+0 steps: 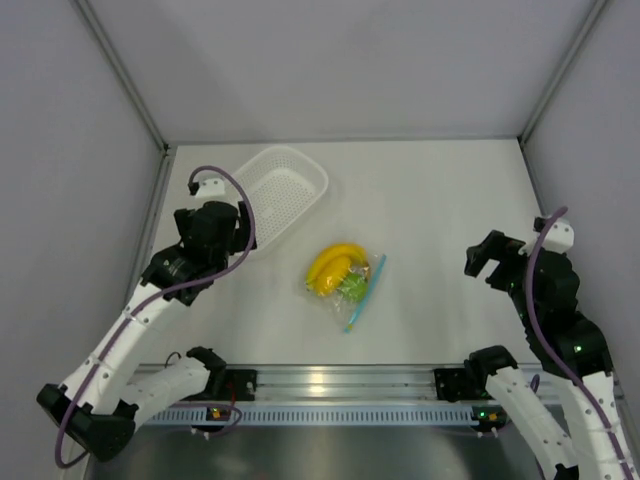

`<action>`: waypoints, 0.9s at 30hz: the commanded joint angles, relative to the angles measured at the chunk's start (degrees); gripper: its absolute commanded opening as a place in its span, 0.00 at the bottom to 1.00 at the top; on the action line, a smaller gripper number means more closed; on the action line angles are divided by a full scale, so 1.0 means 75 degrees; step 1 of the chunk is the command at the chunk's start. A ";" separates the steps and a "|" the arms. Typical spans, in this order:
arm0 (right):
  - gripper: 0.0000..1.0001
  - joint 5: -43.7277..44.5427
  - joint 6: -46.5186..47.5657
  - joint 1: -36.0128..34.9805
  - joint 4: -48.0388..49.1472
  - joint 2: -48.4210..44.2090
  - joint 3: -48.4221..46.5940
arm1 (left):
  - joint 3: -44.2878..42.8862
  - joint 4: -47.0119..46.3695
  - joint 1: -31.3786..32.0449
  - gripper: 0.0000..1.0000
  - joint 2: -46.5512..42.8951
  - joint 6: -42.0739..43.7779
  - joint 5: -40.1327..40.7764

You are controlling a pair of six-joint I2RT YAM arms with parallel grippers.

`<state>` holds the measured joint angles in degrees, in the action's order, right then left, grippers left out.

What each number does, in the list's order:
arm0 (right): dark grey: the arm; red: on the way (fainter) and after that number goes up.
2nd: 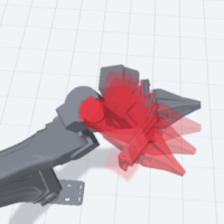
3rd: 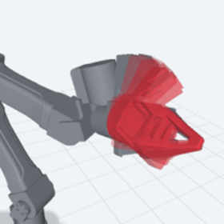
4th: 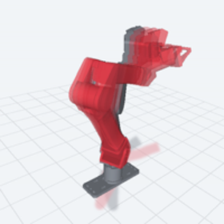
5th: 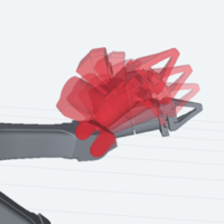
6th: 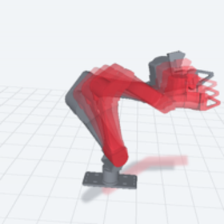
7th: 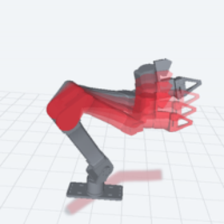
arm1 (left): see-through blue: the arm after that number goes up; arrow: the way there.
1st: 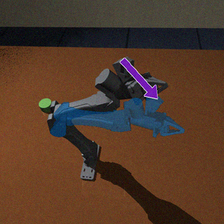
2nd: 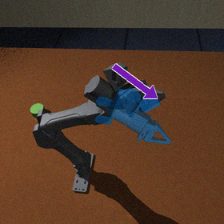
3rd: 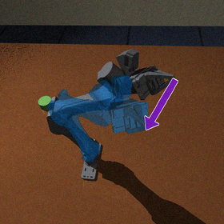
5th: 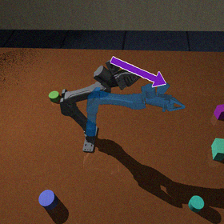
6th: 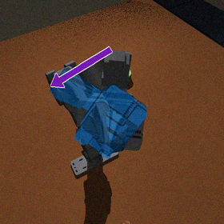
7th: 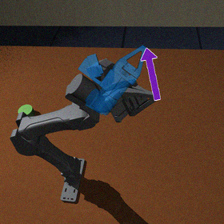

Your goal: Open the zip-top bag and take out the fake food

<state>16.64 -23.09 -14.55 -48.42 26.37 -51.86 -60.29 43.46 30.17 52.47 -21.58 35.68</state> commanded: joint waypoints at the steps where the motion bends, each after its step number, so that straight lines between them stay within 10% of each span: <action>1: 0.99 0.0172 -0.0062 0.0088 0.0280 -0.0164 -0.0047 | -0.0585 0.0076 0.0043 0.99 0.0351 -0.0192 -0.0549; 7: 0.99 0.0031 -0.0038 0.0076 0.0269 -0.0048 0.0011 | -0.1183 0.0053 0.0195 0.99 0.1603 -0.0790 -0.1476; 17: 0.99 0.0440 -0.0331 0.0076 -0.0187 0.0140 0.0000 | -0.3430 0.0263 0.4116 0.99 0.5398 -0.1282 0.0537; 27: 0.99 0.1834 -0.0483 0.0076 -0.0844 -0.0270 -0.0702 | -0.5191 0.0978 0.5878 0.99 0.8026 -0.1294 0.1721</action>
<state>24.53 -25.78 -14.55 -53.74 25.39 -52.99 -96.03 47.22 72.86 110.61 -30.46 42.78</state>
